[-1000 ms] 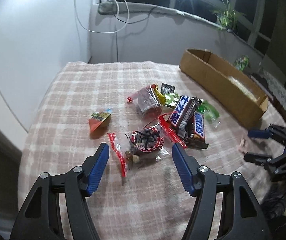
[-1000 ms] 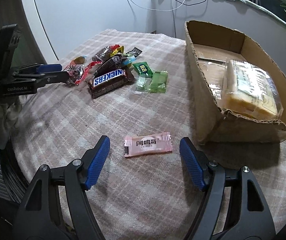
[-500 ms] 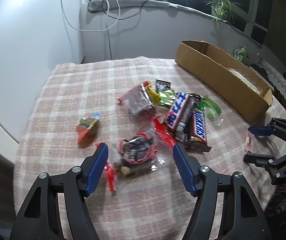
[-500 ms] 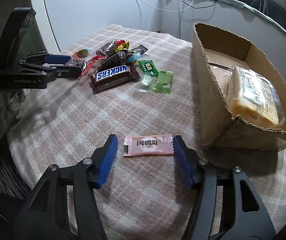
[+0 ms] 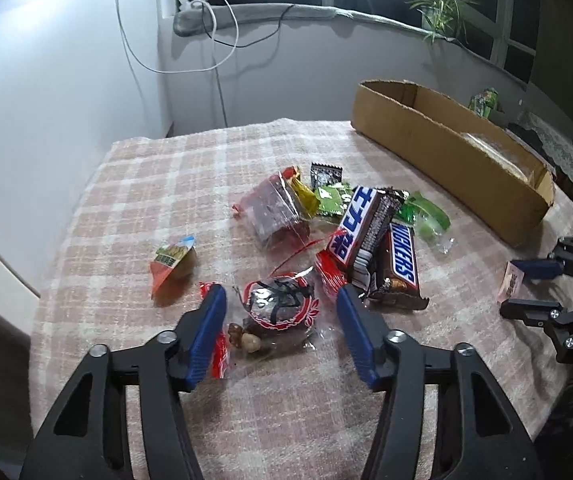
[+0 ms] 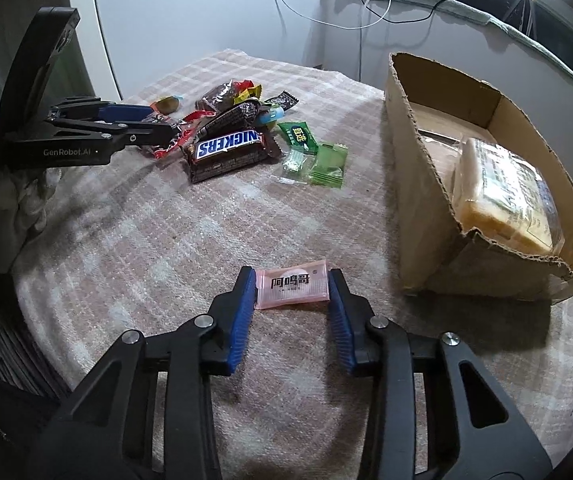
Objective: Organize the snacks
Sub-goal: 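Grasp the pink wafer packet with the right tool while the left tool grasps the nut bag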
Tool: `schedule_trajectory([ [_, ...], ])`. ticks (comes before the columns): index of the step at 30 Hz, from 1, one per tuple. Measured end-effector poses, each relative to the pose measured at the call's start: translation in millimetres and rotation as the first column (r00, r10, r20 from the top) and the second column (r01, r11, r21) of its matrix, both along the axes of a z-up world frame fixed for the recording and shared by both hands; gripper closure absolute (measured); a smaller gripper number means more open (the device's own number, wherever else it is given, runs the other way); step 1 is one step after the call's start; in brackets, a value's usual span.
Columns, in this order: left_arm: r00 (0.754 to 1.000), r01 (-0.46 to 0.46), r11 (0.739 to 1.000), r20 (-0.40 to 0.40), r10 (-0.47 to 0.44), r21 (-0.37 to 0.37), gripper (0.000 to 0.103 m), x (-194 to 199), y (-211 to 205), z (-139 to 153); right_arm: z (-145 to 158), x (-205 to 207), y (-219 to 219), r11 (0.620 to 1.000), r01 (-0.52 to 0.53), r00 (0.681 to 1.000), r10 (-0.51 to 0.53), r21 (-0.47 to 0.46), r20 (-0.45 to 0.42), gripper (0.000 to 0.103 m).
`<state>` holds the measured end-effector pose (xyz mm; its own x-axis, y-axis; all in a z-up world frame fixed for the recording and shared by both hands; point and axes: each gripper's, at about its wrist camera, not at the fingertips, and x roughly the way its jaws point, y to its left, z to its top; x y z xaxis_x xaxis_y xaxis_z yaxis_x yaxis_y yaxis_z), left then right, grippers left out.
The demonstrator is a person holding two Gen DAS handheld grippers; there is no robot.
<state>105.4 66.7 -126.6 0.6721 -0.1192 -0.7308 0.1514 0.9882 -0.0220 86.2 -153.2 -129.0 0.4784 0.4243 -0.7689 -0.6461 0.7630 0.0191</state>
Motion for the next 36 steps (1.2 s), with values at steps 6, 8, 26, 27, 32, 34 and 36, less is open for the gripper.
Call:
schedule_trajectory([
  [6,1.000,0.014,1.000,0.021,-0.015,0.010,0.059,-5,-2,3,0,0,0,1.000,0.004,1.000,-0.004,0.007,-0.002,0.066],
  [8,0.999,0.021,1.000,0.027,-0.021,0.017,0.059,-6,-4,3,0,0,0,1.000,0.003,1.000,-0.003,0.002,0.002,0.066],
  [26,0.997,-0.020,1.000,-0.077,0.021,0.017,0.048,14,-4,-11,1,0,0,1.000,0.003,1.000,-0.003,-0.004,-0.001,0.066],
  [27,0.997,-0.018,1.000,-0.071,0.020,0.021,0.049,13,-5,-10,1,0,0,1.000,0.003,1.000,-0.003,-0.004,-0.001,0.067],
  [32,0.998,-0.032,0.999,-0.052,0.032,-0.004,0.056,4,-4,-6,2,0,-2,1.000,0.009,1.000,-0.009,0.001,-0.001,0.071],
  [34,0.998,-0.045,0.999,-0.042,0.044,-0.025,0.056,2,-1,-3,2,0,-3,1.000,0.010,1.000,-0.009,0.007,-0.006,0.072],
  [36,0.998,-0.047,0.998,-0.038,0.046,-0.032,0.059,0,1,-1,2,-1,-5,1.000,0.010,1.000,-0.010,0.008,-0.004,0.075],
])
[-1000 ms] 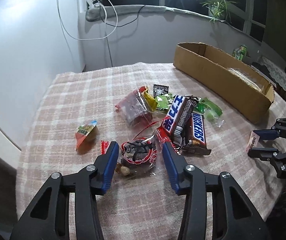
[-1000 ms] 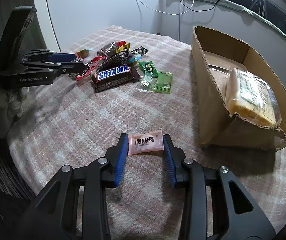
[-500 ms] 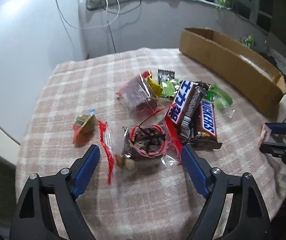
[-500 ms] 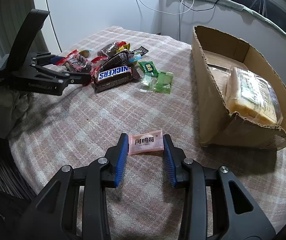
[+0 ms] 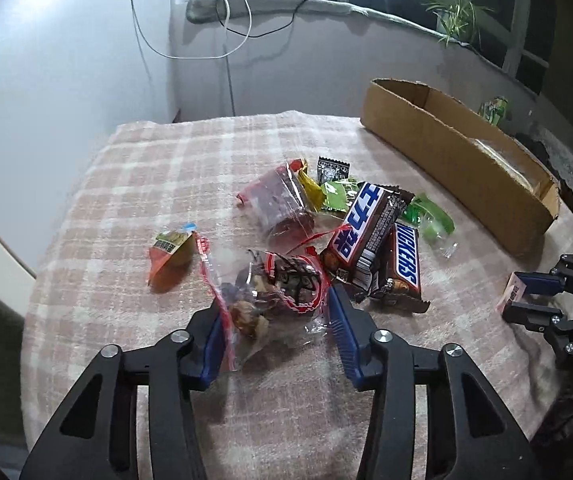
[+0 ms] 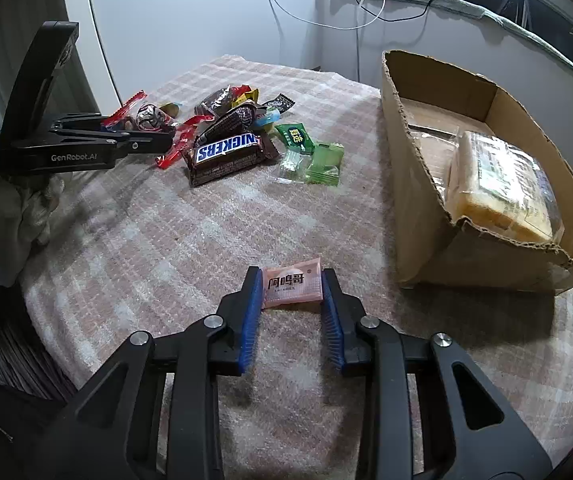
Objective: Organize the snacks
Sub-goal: 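Grasp the pink wafer packet with the right tool while the left tool grasps the nut bag, then drop the wafer packet into the box with the right tool while the left tool drops the nut bag in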
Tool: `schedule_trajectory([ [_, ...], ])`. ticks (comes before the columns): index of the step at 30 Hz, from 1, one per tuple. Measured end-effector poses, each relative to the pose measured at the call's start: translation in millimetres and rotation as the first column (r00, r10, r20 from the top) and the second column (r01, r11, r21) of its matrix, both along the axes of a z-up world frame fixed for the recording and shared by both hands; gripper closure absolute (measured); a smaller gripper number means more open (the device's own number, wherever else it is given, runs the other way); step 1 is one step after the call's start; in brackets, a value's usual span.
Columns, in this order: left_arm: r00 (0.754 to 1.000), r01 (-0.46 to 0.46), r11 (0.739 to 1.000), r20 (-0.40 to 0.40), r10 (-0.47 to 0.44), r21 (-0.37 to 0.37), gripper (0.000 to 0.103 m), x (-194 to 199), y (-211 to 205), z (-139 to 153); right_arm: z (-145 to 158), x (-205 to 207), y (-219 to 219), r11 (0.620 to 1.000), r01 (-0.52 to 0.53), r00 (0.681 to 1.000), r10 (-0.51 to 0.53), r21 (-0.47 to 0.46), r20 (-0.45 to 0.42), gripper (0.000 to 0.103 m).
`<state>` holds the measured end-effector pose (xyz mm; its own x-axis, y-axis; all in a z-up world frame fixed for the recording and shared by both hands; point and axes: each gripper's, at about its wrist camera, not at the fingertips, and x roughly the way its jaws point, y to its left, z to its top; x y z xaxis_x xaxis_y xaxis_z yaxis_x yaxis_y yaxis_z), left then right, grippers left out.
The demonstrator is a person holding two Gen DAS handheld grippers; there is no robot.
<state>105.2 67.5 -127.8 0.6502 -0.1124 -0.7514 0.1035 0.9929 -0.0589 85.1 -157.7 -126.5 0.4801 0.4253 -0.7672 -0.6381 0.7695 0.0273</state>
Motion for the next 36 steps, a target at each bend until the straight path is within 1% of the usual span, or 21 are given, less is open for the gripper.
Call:
schedule_trajectory([
  [2,1.000,-0.006,1.000,0.005,0.006,-0.005,0.059,-2,1,1,2,-2,-2,1.000,0.008,1.000,-0.008,0.005,0.009,0.081],
  [8,1.000,-0.015,1.000,0.023,0.015,-0.025,0.060,-8,3,7,5,-2,-6,1.000,0.011,1.000,-0.011,0.020,0.000,0.084],
  [12,0.999,-0.019,0.999,0.034,0.020,-0.031,0.061,-13,3,10,8,-3,-8,0.998,0.020,1.000,-0.020,0.055,-0.006,0.093],
  [16,0.999,-0.027,0.999,0.045,0.029,-0.043,0.061,-17,4,14,12,-7,-9,0.997,0.019,1.000,-0.019,0.071,-0.001,0.096],
  [20,0.997,-0.033,0.998,0.061,0.036,-0.053,0.062,-22,4,20,18,-8,-10,0.996,0.030,0.999,-0.030,0.081,0.009,0.098],
  [26,0.995,-0.029,0.997,0.091,0.035,-0.070,0.062,-29,2,34,34,-9,-14,0.993,0.036,0.999,-0.040,0.111,0.037,0.098],
  [32,0.992,-0.003,0.996,0.126,0.014,-0.089,0.062,-26,-10,51,62,-1,-27,0.986,0.047,0.995,-0.059,0.159,0.077,0.098],
  [36,0.989,0.020,0.995,0.149,-0.005,-0.101,0.062,-18,-21,61,86,14,-39,0.981,0.061,0.990,-0.083,0.184,0.111,0.098],
])
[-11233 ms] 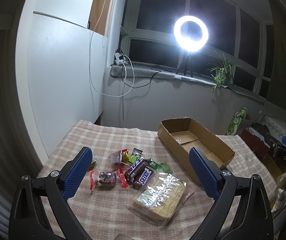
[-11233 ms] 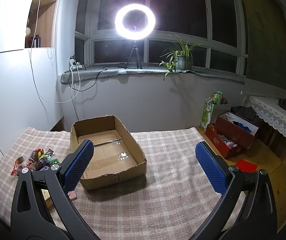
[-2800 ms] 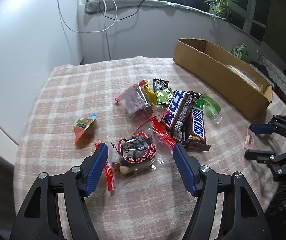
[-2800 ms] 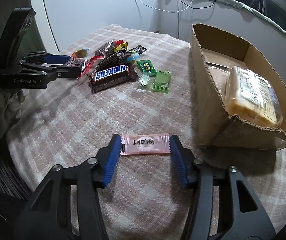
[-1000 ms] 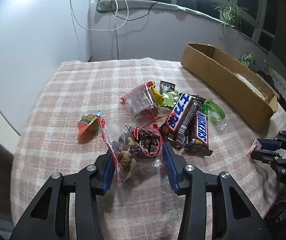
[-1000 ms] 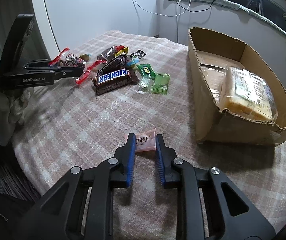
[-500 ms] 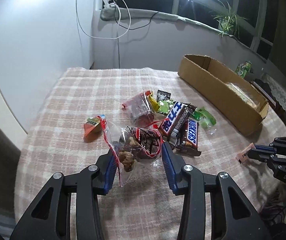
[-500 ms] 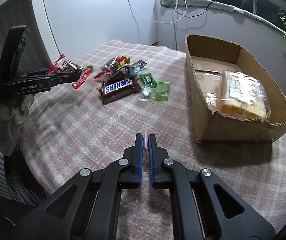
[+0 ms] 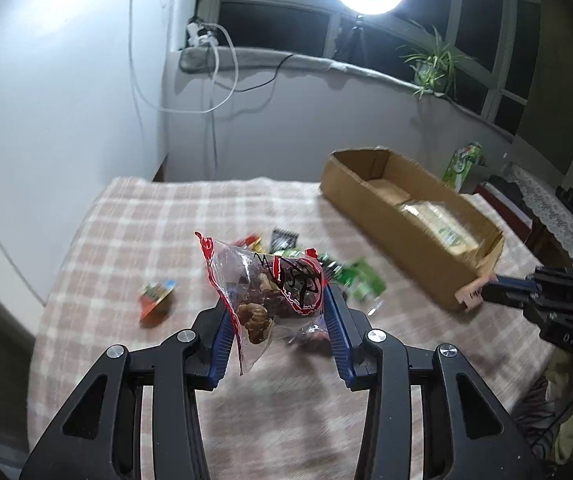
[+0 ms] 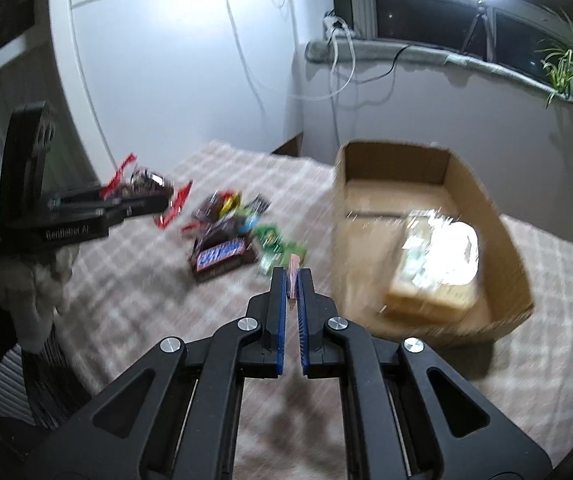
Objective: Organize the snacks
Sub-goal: 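Drop the wafer packet into the box with the right tool while the left tool drops the nut bag in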
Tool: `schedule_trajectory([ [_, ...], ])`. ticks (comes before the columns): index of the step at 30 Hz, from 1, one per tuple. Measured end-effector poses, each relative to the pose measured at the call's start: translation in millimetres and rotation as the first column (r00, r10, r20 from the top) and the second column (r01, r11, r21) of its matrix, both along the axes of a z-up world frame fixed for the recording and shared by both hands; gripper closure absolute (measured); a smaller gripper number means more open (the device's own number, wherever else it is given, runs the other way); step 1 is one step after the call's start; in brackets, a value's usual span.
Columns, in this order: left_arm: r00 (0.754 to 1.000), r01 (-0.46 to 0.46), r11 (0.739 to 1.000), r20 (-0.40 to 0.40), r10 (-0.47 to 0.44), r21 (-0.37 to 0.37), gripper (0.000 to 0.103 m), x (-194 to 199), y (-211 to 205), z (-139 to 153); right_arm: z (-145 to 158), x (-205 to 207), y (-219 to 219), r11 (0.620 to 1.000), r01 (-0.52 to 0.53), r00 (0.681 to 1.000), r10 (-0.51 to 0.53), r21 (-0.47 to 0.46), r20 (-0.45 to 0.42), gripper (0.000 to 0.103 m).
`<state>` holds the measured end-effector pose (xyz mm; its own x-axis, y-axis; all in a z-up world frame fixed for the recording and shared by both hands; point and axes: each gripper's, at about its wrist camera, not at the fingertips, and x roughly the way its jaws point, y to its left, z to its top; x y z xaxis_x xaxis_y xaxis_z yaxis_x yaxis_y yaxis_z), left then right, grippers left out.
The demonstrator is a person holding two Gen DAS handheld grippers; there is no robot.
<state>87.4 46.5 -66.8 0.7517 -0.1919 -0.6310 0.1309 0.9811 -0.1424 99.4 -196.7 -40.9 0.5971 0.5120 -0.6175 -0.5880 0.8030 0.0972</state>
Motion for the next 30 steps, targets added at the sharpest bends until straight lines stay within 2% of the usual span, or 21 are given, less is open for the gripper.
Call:
schedule_trajectory([
  [6,0.999,0.034,0.999,0.037,-0.033,-0.021,0.062,19,-22,15,27,32,-20,0.999,0.030,0.999,-0.031,0.027,0.036,0.098],
  [16,0.994,0.093,0.993,0.059,-0.089,-0.069,0.062,68,-64,30,49,100,-37,0.998,0.061,0.997,-0.062,0.022,0.049,0.098],
  [22,0.993,0.115,0.990,0.049,-0.111,-0.084,0.062,98,-85,30,44,141,-35,0.998,0.067,0.998,-0.067,0.000,0.021,0.098],
  [30,0.992,0.129,0.989,0.014,-0.128,-0.076,0.062,129,-106,20,20,181,-35,0.996,0.079,0.996,-0.080,-0.028,-0.035,0.098],
])
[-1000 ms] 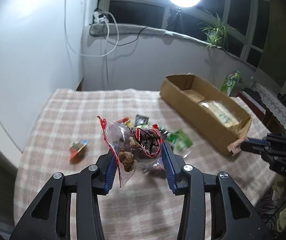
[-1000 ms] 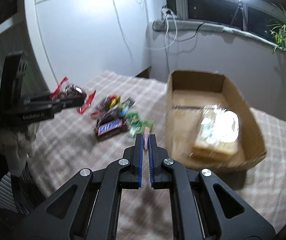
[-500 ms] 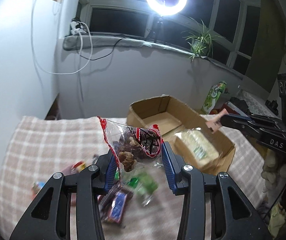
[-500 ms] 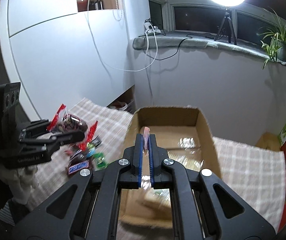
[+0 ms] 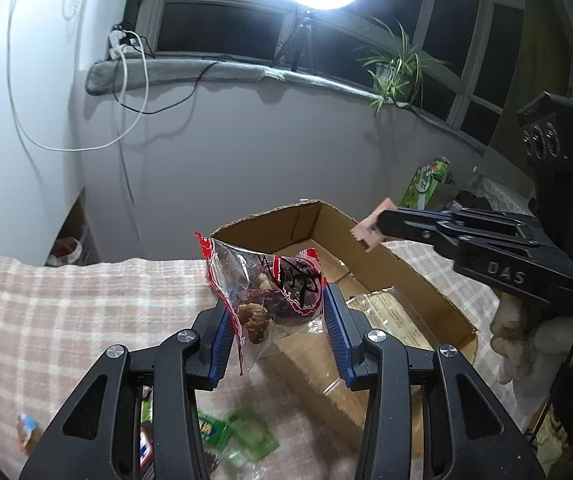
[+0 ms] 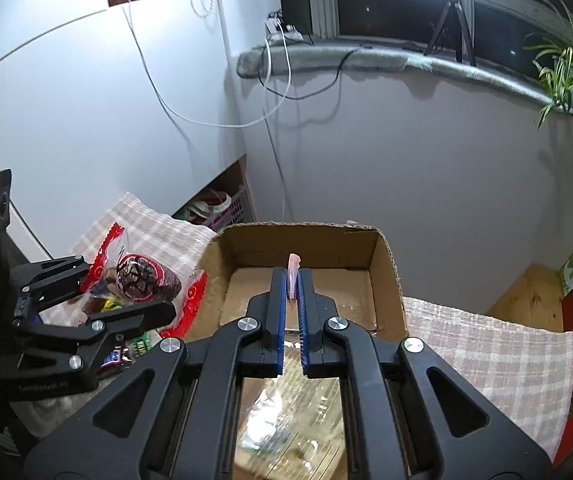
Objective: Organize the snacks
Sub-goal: 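Drop the wafer packet into the box with the right tool while the left tool drops the nut bag in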
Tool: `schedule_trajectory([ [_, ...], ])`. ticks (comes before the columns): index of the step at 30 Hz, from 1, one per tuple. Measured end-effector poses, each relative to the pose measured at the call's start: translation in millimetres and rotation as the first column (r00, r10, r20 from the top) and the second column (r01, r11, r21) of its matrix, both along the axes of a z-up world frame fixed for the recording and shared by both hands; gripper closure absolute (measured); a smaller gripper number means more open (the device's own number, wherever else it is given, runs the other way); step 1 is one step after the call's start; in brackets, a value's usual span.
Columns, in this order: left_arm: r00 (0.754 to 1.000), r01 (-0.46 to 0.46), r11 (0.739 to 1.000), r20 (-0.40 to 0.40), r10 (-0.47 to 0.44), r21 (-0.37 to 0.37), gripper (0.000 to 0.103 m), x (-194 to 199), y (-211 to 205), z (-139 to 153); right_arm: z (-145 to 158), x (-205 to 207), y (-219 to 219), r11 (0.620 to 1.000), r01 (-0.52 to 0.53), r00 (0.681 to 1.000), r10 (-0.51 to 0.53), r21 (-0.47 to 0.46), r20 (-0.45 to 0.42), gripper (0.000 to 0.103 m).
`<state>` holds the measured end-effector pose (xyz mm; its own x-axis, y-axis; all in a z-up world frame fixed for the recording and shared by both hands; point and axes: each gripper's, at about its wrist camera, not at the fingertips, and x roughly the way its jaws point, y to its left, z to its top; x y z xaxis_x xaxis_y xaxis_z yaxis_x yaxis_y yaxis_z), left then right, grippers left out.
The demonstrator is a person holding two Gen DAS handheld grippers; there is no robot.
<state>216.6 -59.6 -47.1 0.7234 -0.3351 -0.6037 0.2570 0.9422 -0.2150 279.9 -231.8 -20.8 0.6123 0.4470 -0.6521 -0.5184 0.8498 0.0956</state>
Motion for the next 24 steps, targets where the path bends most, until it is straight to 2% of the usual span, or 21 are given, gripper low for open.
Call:
schedule_trajectory([
  [9,0.999,0.026,0.999,-0.041,-0.025,0.027,0.061,17,-17,-19,-15,15,-5,0.999,0.024,1.000,-0.024,-0.021,-0.019,0.095],
  [11,0.999,0.027,0.999,-0.046,-0.026,0.028,0.059,19,-18,-20,-14,17,-8,0.999,0.035,0.999,-0.035,-0.020,-0.016,0.080],
  [13,0.998,0.026,0.999,-0.054,-0.025,0.029,0.055,21,-19,-21,-13,16,-10,0.999,0.045,0.999,-0.045,-0.019,-0.007,0.041],
  [15,0.998,0.027,0.999,-0.055,-0.026,0.029,0.054,21,-20,-21,-10,14,-11,0.998,0.056,0.998,-0.056,-0.021,0.011,0.029],
  [18,0.998,0.026,0.999,-0.052,-0.025,0.030,0.043,20,-21,-19,-6,12,-11,0.998,0.063,0.998,-0.062,-0.023,0.020,0.029],
  [24,0.999,0.026,0.999,-0.040,-0.025,0.030,0.043,15,-21,-14,1,4,-11,0.997,0.068,0.997,-0.067,-0.027,0.034,0.028],
])
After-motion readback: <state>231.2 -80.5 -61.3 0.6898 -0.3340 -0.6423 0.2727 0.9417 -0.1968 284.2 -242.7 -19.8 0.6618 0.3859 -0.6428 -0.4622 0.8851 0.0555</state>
